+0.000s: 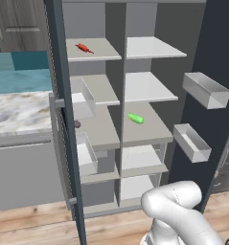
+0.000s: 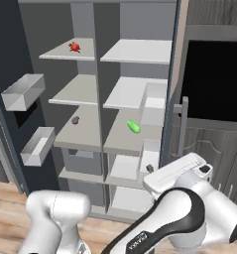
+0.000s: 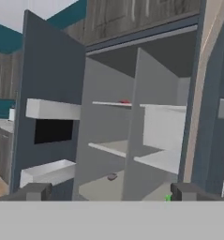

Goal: There's a fish in the fridge that needs to be moved to the freezer for freezing. Pick up the fish from the fridge, place it on any shelf in the freezer, and close the fridge and freezer doors when done.

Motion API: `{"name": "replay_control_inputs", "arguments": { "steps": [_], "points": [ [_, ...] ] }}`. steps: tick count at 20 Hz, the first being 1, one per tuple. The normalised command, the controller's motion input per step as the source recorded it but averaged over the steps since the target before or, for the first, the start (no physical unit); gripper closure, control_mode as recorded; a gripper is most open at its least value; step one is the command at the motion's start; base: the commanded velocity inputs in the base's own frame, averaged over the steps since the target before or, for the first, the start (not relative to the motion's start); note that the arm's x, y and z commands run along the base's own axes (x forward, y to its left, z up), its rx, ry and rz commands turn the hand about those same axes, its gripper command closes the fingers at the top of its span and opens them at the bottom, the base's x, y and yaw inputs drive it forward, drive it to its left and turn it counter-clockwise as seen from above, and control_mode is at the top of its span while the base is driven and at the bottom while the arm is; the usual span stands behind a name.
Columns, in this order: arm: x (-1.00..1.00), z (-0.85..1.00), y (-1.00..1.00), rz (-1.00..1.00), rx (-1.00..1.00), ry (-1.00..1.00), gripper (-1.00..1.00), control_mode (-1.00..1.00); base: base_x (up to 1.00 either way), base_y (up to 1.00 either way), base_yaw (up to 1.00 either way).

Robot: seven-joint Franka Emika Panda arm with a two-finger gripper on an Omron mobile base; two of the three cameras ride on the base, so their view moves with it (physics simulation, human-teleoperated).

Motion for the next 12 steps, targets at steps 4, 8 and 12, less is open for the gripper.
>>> {"name": "replay_control_inputs", "arguments": {
  "steps": [4,8,12],
  "points": [
    [0.38,-0.49,-0.05,0.16,0.0,0.0,-1.0,-1.0,0.0,0.0,0.0],
    [0.48,-0.46,0.0,0.15,0.0,0.03,-1.0,-1.0,0.0,0.0,0.0],
    [0.5,-0.29,-0.14,0.14,0.0,0.0,-1.0,-1.0,0.0,0.0,0.0]
  ]
}}
